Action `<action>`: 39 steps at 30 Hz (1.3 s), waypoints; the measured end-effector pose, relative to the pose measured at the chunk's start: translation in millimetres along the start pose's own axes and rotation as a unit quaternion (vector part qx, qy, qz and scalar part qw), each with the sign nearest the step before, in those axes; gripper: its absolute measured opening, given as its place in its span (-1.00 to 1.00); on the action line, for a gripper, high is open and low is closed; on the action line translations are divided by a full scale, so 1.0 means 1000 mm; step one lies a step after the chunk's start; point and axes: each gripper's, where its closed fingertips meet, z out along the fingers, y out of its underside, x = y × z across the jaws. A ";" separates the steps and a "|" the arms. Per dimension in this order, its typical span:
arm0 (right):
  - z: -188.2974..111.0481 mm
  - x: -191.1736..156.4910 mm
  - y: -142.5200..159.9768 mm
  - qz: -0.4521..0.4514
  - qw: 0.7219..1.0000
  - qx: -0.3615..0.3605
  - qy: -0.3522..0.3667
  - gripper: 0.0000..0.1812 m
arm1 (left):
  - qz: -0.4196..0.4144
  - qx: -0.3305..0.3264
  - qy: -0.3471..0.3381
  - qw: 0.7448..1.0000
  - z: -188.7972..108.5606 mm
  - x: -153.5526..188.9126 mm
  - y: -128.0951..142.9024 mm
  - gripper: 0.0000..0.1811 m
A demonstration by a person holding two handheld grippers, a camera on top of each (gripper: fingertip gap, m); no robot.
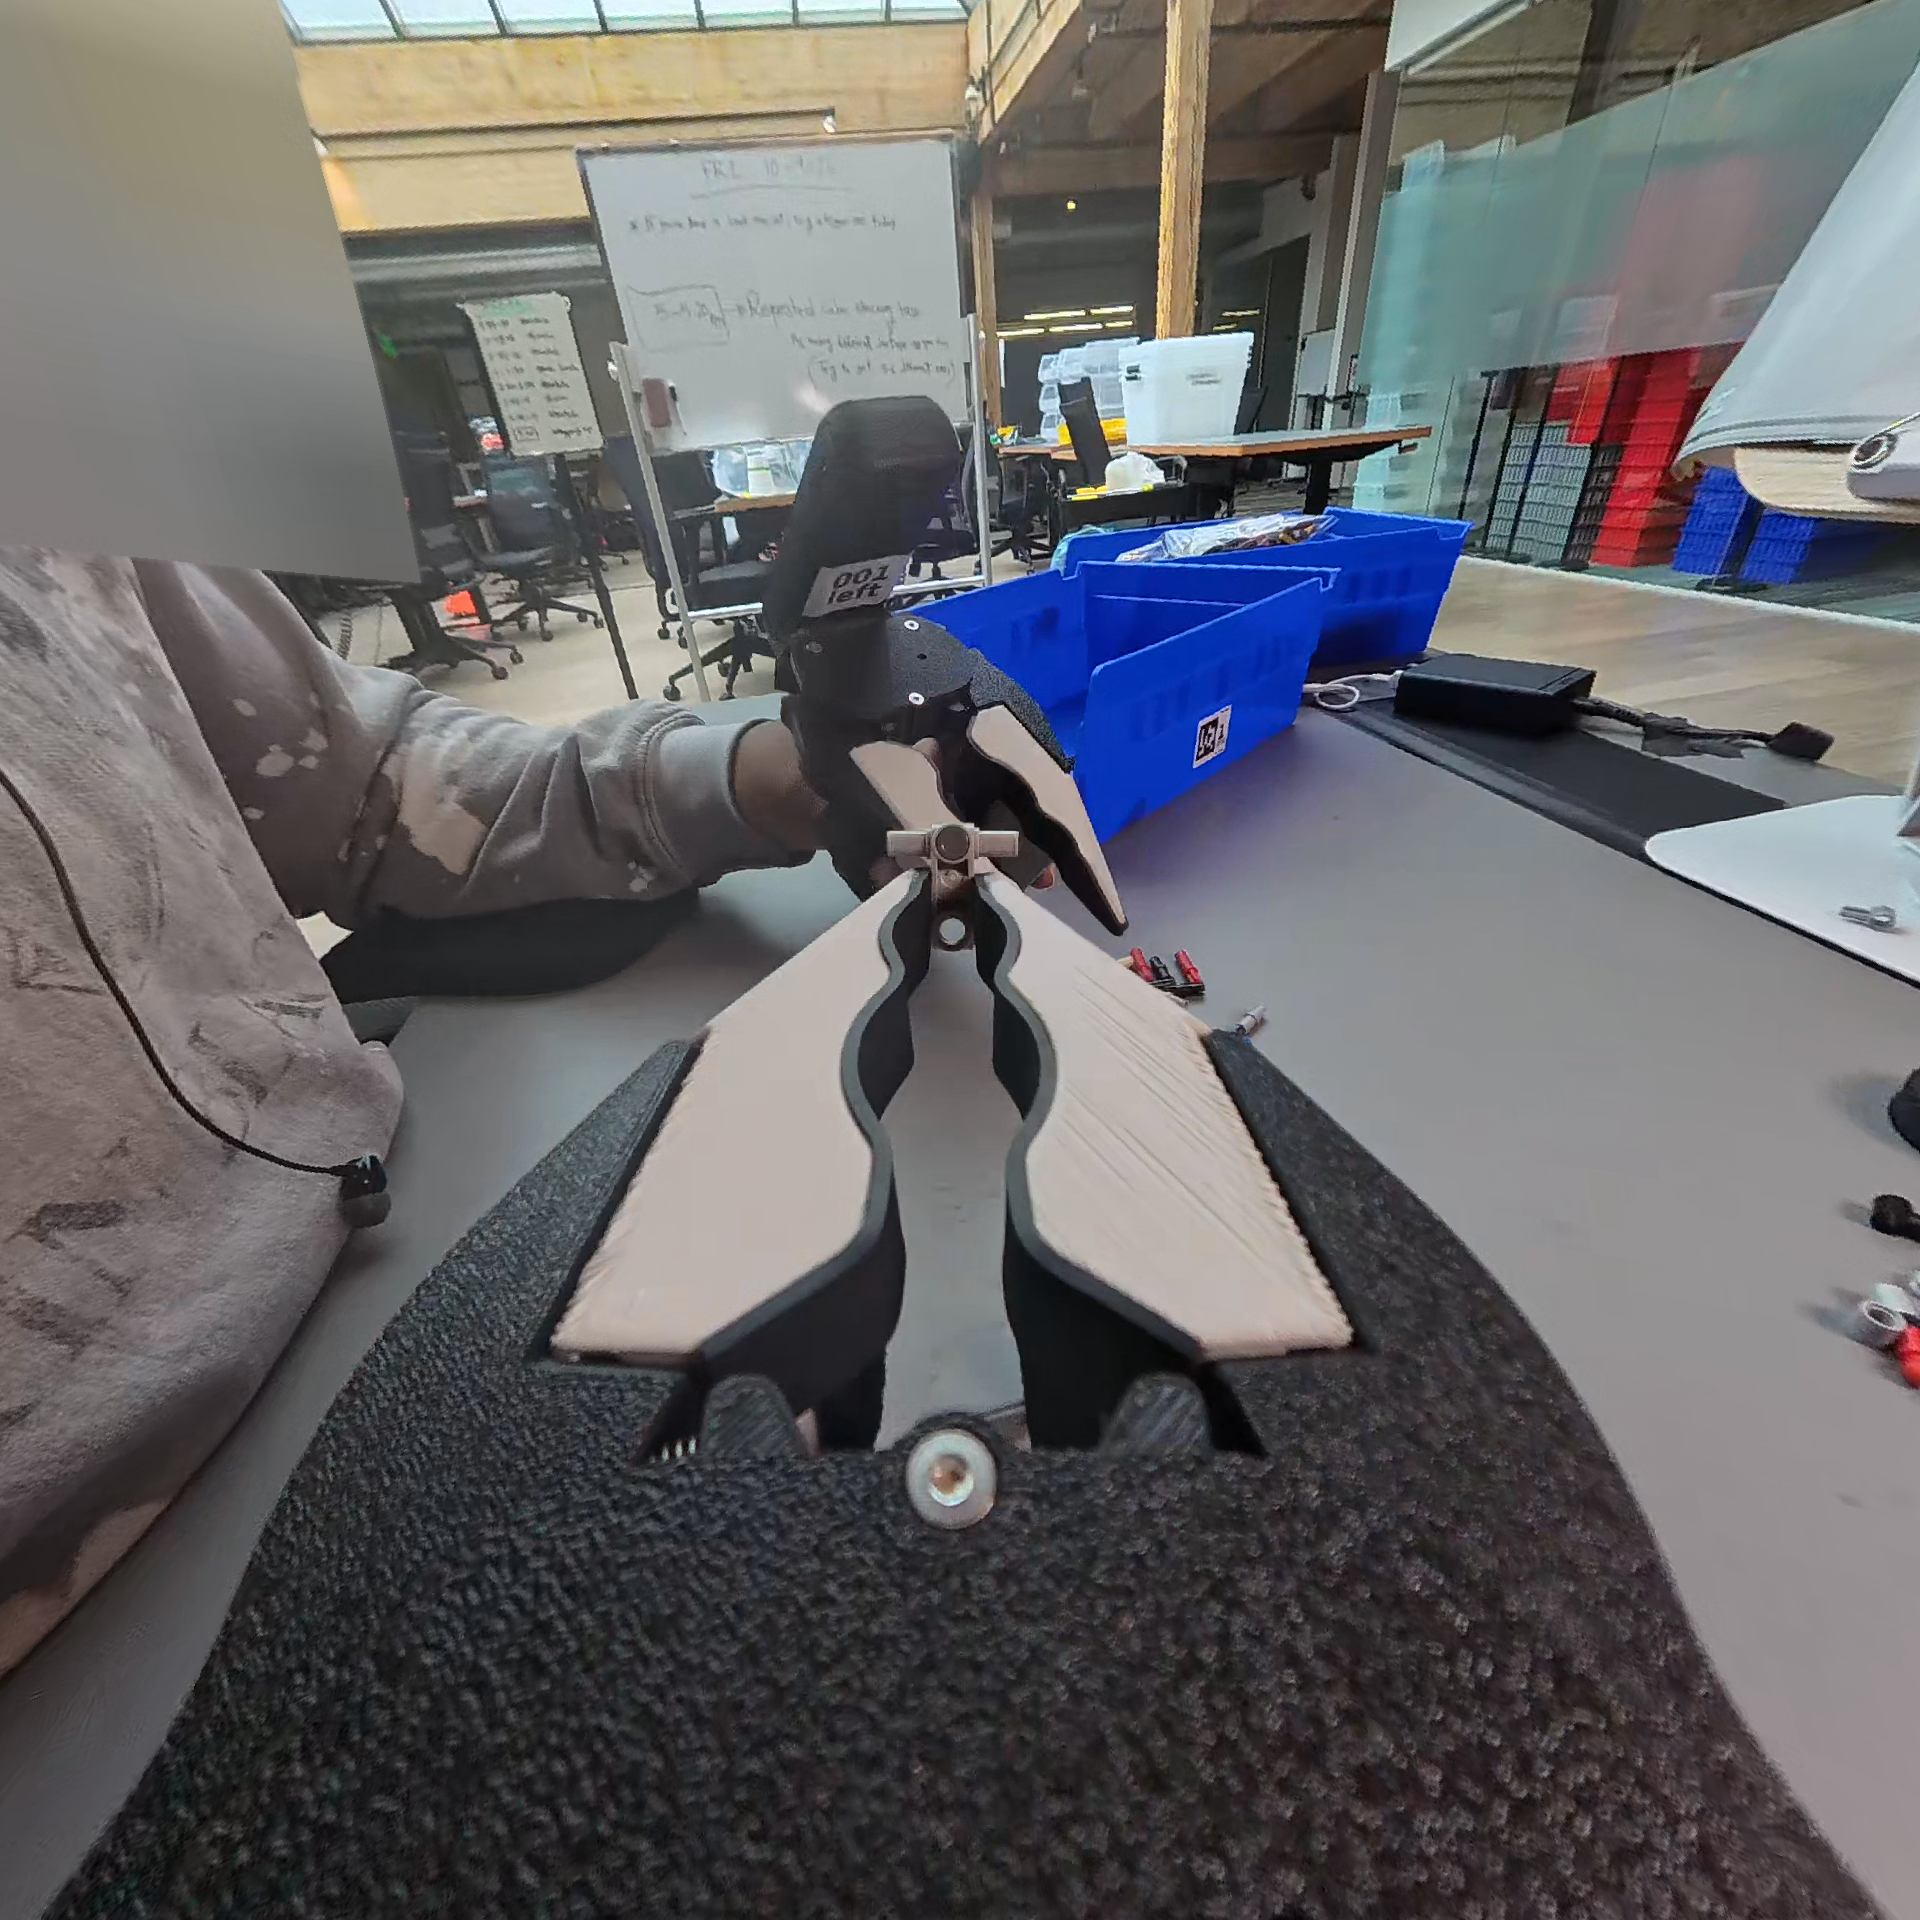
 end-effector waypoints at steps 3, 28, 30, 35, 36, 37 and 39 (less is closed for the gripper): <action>0.004 -0.003 0.000 0.020 1.000 0.003 -0.010 -0.92 | -0.052 0.096 0.113 0.988 -0.014 0.034 -0.034 -0.75; 0.032 -0.023 0.048 0.082 0.988 -0.124 -0.041 -0.92 | -0.134 0.127 0.238 0.954 -0.017 0.081 -0.056 -0.80; 0.034 -0.023 0.050 0.072 0.988 -0.130 -0.038 -0.92 | -0.092 0.110 0.215 0.966 -0.014 0.084 -0.053 -0.80; 0.038 -0.026 0.058 0.021 0.988 -0.152 -0.029 -0.92 | -0.019 0.061 0.186 0.981 -0.008 0.093 -0.046 -0.92; 0.038 -0.027 0.059 0.007 0.987 -0.155 -0.028 -0.92 | -0.014 0.053 0.185 0.981 -0.009 0.094 -0.045 -0.92; 0.038 -0.029 0.060 -0.009 0.987 -0.161 -0.030 -0.92 | -0.009 0.044 0.184 0.982 -0.009 0.095 -0.043 -0.93; 0.038 -0.033 0.062 -0.045 0.984 -0.167 -0.032 -0.92 | 0.001 0.033 0.190 0.981 -0.011 0.097 -0.040 -0.97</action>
